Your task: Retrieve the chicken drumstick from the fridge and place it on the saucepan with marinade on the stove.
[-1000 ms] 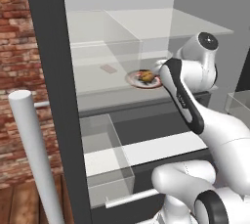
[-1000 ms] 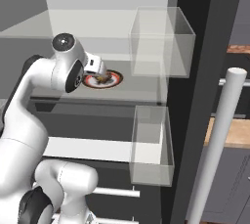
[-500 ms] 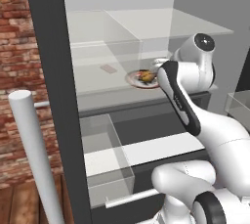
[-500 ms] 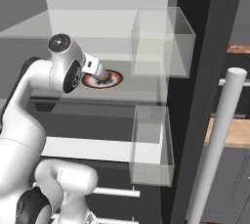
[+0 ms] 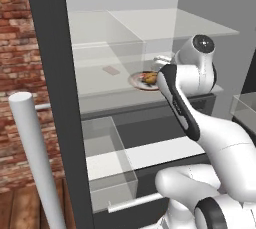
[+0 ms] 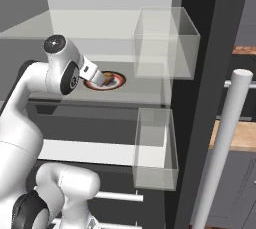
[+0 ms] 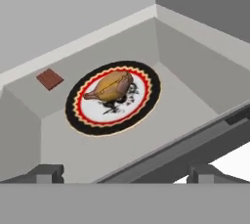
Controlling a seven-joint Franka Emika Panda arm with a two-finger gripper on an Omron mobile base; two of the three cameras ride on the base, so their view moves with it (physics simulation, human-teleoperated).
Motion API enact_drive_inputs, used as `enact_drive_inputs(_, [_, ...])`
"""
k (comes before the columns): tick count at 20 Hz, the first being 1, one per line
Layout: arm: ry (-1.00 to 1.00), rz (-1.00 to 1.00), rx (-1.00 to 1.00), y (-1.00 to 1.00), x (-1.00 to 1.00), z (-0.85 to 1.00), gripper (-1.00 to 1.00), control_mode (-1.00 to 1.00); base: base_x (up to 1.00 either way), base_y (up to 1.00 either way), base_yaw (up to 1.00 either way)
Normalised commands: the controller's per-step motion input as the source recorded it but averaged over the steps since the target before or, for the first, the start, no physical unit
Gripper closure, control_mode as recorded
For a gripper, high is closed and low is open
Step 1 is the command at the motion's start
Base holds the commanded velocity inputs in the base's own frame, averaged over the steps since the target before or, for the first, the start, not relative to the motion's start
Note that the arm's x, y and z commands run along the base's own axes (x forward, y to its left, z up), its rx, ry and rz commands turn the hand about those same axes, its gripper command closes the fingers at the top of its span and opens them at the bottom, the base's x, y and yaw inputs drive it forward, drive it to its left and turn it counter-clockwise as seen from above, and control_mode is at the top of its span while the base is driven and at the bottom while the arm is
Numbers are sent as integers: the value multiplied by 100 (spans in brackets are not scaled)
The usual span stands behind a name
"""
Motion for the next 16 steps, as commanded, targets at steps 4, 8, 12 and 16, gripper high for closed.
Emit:
enact_drive_inputs(4, [0, 0, 0, 2, 23, -6, -100, -100, 0, 0, 0])
enact_drive_inputs(8, [1, 0, 0, 19, 39, -18, -100, -100, 0, 0, 0])
enact_drive_inputs(12, [5, 0, 0, 20, 43, -20, -100, -100, 0, 0, 0])
enact_drive_inputs(16, [8, 0, -1, 16, 46, -20, -100, -100, 0, 0, 0])
